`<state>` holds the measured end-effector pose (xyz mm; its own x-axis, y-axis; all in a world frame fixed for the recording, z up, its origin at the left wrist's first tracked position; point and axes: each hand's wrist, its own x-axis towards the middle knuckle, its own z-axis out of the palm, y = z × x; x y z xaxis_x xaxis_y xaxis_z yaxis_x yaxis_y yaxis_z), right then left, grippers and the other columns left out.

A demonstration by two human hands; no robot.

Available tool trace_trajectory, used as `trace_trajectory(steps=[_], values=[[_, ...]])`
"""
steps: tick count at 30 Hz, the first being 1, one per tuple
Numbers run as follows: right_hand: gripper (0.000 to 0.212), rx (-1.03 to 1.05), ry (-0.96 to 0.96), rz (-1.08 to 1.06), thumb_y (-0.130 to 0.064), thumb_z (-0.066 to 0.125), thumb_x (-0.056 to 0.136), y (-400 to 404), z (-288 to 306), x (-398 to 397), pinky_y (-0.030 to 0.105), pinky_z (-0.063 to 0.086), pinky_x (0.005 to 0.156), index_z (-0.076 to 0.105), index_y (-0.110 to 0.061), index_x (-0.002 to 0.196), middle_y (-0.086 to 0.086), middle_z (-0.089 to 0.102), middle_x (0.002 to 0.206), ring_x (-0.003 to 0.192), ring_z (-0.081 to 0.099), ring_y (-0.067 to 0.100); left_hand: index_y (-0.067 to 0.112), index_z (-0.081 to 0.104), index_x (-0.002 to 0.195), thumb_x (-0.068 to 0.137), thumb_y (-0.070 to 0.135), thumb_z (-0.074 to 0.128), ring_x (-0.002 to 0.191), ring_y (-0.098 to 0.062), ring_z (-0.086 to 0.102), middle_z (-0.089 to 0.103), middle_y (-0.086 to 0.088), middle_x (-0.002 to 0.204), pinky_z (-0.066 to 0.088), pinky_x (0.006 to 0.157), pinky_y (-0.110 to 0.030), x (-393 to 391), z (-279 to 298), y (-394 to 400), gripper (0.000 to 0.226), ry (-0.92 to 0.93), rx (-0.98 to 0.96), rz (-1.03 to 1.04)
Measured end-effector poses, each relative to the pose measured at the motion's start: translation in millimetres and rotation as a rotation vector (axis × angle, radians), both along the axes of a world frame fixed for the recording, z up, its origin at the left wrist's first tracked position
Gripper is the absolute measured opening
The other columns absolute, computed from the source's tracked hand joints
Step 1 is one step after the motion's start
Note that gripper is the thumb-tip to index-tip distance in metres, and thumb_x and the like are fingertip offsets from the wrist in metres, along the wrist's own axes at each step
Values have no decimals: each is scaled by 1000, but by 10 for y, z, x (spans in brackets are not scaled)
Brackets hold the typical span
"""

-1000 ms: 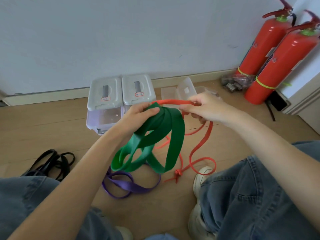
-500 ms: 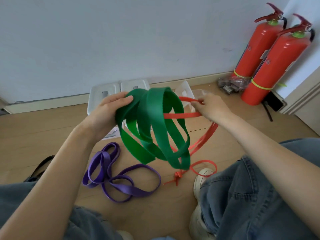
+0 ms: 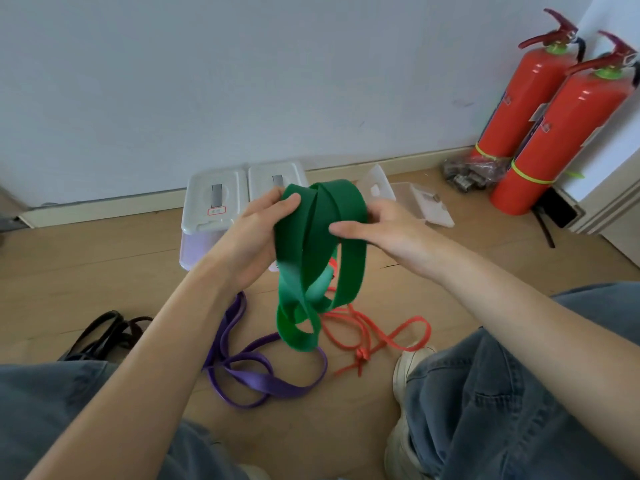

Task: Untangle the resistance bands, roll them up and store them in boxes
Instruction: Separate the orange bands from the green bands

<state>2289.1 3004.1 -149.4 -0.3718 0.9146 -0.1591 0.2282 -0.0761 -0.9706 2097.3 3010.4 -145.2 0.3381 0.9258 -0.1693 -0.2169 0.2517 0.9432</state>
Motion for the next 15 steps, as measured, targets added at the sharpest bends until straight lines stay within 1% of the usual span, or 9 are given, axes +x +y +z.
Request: trace_trajectory(steps=[3,5,6,7,10,12,13,14,15], values=[[5,6,-53,-351,-14,70,80,144,55,175,32,52,67,66,-14,84,4,62,68,57,59,14,7,59,93,97,14,44,77,-18,63,66,-8,85,54,72,-30,-50,4,53,17,205,16,126],[5,-37,-23,-605,-14,65,83,244,116,392,32,46,63,63,-10,81,3,54,63,55,52,16,10,61,79,95,13,44,61,-13,59,65,-3,67,48,62,-26,-128,-19,80,23,356,-32,255],[6,-51,-39,-646,-15,65,83,261,117,464,29,46,62,63,-10,83,3,55,66,57,53,17,10,62,76,95,13,43,54,-11,59,65,-1,60,47,60,-25,-153,-31,79,27,375,-65,279],[10,-81,-80,-590,-19,66,83,254,112,488,27,48,60,62,-10,87,3,58,71,60,56,16,8,63,76,95,13,41,51,-10,60,66,1,57,49,58,-23,-153,-40,64,29,362,-84,268],[22,-182,-312,-201,-29,67,84,129,8,286,26,51,62,60,-13,98,5,65,88,72,63,16,5,63,84,97,12,40,57,-11,66,71,-1,65,53,56,-19,-62,-34,6,28,242,-48,153],[41,-95,-608,-70,-36,65,85,96,-64,169,32,50,82,58,-10,114,10,64,113,101,62,23,6,61,90,98,13,41,63,-13,69,72,-3,71,55,58,-22,-7,19,4,23,187,-17,123],[58,-37,-699,-82,-39,65,83,95,-46,140,35,44,94,48,-8,129,11,55,130,117,54,26,5,60,93,99,13,41,66,-14,69,73,-3,72,55,59,-23,0,45,7,22,159,-4,121],[73,-15,-653,-83,-42,67,81,105,-5,142,36,39,101,37,-9,139,9,45,141,125,47,25,4,59,95,99,12,40,68,-15,70,73,-4,73,55,61,-24,4,68,9,22,124,6,117],[79,-51,-490,-60,-45,68,79,104,53,159,35,39,103,32,-14,143,5,42,144,125,47,21,3,59,96,99,12,39,70,-15,69,72,-5,74,56,64,-25,5,87,5,22,90,11,110]])
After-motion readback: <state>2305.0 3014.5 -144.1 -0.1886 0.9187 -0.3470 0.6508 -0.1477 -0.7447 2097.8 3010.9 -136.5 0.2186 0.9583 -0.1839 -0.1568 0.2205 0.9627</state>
